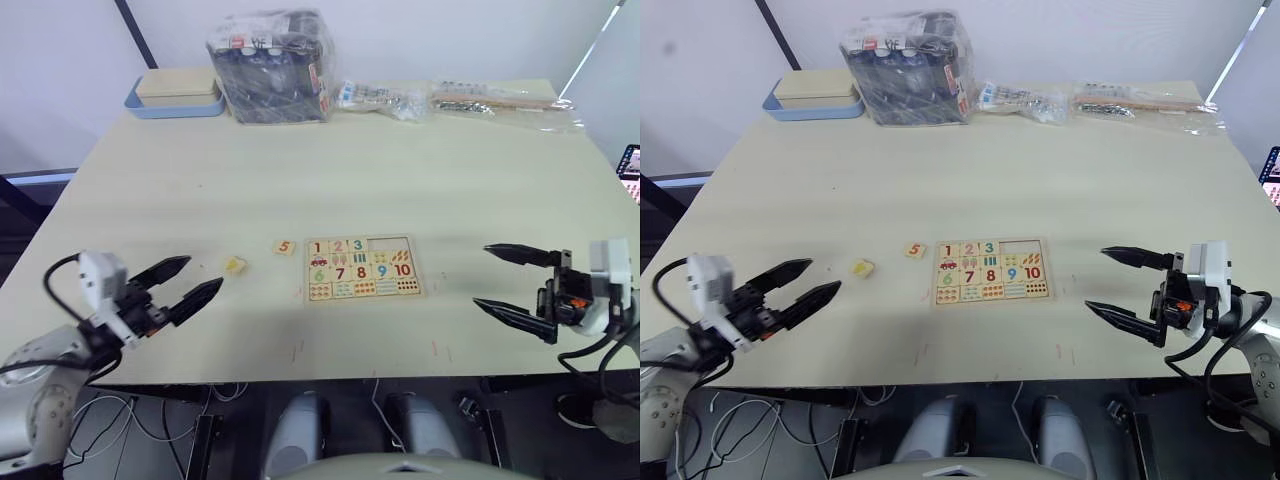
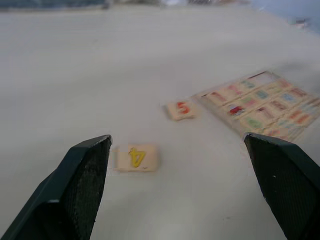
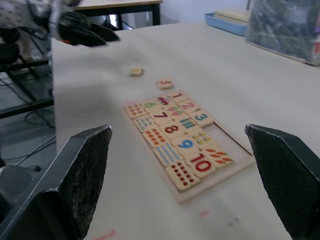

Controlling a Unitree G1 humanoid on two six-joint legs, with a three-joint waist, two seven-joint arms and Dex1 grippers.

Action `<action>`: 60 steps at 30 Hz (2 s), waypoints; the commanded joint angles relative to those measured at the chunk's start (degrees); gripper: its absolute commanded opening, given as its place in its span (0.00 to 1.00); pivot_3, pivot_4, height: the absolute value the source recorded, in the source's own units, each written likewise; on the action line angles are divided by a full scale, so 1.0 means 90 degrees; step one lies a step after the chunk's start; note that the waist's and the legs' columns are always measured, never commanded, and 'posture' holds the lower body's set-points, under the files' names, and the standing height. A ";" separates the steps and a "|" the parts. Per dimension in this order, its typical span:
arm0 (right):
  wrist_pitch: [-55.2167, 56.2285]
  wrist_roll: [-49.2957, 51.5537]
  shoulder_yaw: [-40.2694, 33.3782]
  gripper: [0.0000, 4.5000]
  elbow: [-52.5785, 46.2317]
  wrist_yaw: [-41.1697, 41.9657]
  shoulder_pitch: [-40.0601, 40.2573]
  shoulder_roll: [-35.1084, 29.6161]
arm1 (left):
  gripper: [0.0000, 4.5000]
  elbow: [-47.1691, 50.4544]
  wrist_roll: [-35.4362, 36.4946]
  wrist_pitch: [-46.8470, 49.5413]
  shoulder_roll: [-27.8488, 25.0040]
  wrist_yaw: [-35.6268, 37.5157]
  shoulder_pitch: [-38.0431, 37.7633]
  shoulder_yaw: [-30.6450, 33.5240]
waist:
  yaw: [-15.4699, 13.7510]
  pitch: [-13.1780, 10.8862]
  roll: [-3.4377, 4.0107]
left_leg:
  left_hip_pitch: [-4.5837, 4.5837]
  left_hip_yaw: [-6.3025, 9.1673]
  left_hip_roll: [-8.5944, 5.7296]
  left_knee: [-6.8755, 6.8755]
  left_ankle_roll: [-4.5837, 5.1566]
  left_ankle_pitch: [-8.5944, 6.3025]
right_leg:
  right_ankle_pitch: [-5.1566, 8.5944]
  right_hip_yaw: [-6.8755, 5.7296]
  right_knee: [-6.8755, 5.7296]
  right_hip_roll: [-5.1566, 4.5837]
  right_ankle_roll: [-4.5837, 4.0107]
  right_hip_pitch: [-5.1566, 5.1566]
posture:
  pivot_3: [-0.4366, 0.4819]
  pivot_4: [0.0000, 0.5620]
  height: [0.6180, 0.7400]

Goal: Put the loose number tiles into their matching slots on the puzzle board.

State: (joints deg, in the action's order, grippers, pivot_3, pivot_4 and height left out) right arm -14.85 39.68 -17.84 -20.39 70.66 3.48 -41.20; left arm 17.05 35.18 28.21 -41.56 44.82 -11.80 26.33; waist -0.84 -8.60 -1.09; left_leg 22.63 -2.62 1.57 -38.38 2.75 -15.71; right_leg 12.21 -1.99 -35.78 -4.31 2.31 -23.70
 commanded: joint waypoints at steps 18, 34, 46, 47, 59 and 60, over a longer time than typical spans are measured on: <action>0.0316 0.0095 -0.0010 0.99 -0.0863 -0.0197 0.0585 0.0021 | 1.00 -0.0913 -0.1269 0.1025 -0.0327 -0.0950 0.1920 -0.1661 | 0.0000 -0.0001 -0.0004 | -0.0007 -0.0001 -0.0004 -0.0002 -0.0001 0.0001 | 0.0000 0.0017 -0.0007 0.0019 0.0001 0.0003 | 0.48 0.27 1.00; 0.0459 0.0111 0.0008 0.99 -0.1064 -0.0426 0.0885 0.0000 | 1.00 -0.0848 -0.1544 0.1541 -0.0535 -0.0798 0.1955 -0.1729 | 0.0000 0.0002 -0.0007 | -0.0013 -0.0005 0.0000 -0.0004 -0.0001 0.0001 | -0.0001 0.0023 -0.0009 0.0018 0.0001 0.0006 | 0.48 0.27 1.00; 0.0461 0.0075 0.0004 1.00 -0.1053 -0.0484 0.0947 -0.0003 | 0.33 -0.0847 -0.1468 0.1222 -0.0715 -0.0103 0.1957 -0.1737 | -0.0006 0.0002 -0.0007 | -0.0014 -0.0005 -0.0002 -0.0004 -0.0001 0.0001 | -0.0001 0.0023 -0.0009 0.0017 0.0001 0.0009 | 0.48 0.27 1.00; 0.0459 0.0082 -0.0001 1.00 -0.1067 -0.0490 0.0963 -0.0004 | 0.33 -0.0856 -0.1418 0.1123 -0.0764 0.0077 0.1962 -0.1701 | -0.0006 0.0002 -0.0007 | -0.0014 -0.0005 -0.0001 -0.0004 -0.0001 0.0001 | -0.0001 0.0023 -0.0009 0.0017 0.0001 0.0009 | 0.48 0.27 1.00; 0.0390 0.0229 -0.0103 1.00 -0.1228 -0.0396 0.1205 -0.0131 | 0.33 -0.2456 -0.1835 -0.1909 -0.1799 0.3909 0.2725 -0.2675 | -0.0022 -0.0001 0.0000 | -0.0009 -0.0010 -0.0001 -0.0006 -0.0001 0.0001 | 0.0000 0.0021 -0.0010 0.0018 0.0000 0.0003 | 0.48 0.27 1.00; 0.0393 0.0232 -0.0116 1.00 -0.1251 -0.0392 0.1241 -0.0135 | 0.33 -0.2618 -0.1890 -0.2051 -0.1774 0.4034 0.2841 -0.2761 | -0.0021 -0.0001 0.0000 | -0.0009 -0.0009 -0.0003 -0.0006 -0.0001 0.0001 | 0.0000 0.0020 -0.0010 0.0019 0.0000 0.0003 | 0.48 0.27 1.00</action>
State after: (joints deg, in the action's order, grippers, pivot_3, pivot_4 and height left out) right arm -11.91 40.74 -16.91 -29.56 66.99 14.33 -41.88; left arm -5.27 19.11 13.14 -56.78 78.66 12.59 1.84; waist -1.03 -8.61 -1.09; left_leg 22.57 -2.70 1.54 -38.44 2.74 -15.70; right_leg 12.21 -1.82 -35.87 -4.13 2.30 -23.68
